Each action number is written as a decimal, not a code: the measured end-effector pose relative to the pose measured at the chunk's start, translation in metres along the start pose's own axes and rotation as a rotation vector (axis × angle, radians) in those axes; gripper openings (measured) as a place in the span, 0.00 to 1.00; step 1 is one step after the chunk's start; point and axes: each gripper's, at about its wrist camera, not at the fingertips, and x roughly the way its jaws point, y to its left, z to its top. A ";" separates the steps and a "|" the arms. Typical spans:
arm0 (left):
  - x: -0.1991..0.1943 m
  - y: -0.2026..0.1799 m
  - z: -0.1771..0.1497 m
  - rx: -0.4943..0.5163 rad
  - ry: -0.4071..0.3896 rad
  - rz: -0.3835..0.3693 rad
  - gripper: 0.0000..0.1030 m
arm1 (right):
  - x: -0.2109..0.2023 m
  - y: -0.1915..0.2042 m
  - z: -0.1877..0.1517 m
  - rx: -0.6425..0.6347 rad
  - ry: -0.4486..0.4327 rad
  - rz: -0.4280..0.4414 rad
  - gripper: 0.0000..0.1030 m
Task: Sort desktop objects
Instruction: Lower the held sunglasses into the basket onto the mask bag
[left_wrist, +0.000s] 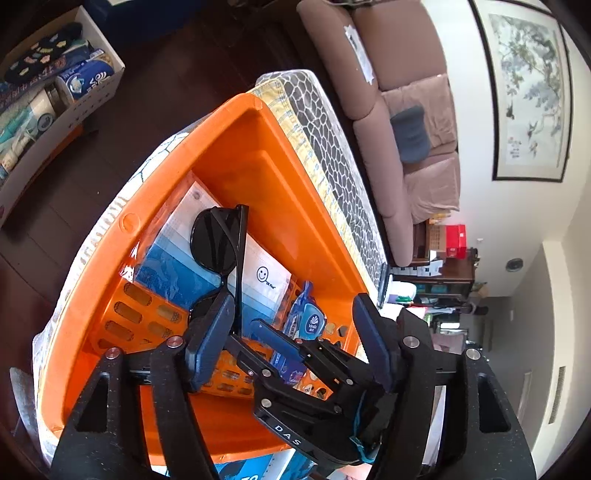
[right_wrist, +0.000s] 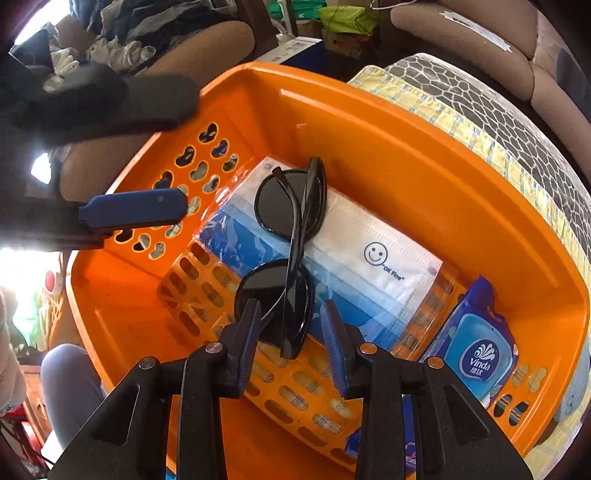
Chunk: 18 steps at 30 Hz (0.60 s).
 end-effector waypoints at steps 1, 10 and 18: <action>-0.001 0.000 0.000 0.004 0.003 0.002 0.61 | 0.004 0.001 0.000 0.002 0.014 -0.007 0.33; 0.001 -0.001 -0.001 0.026 0.029 0.003 0.61 | 0.010 0.003 0.001 -0.041 0.029 -0.122 0.24; 0.004 -0.002 -0.004 0.043 0.053 0.014 0.61 | 0.010 -0.012 0.019 -0.024 0.001 -0.180 0.23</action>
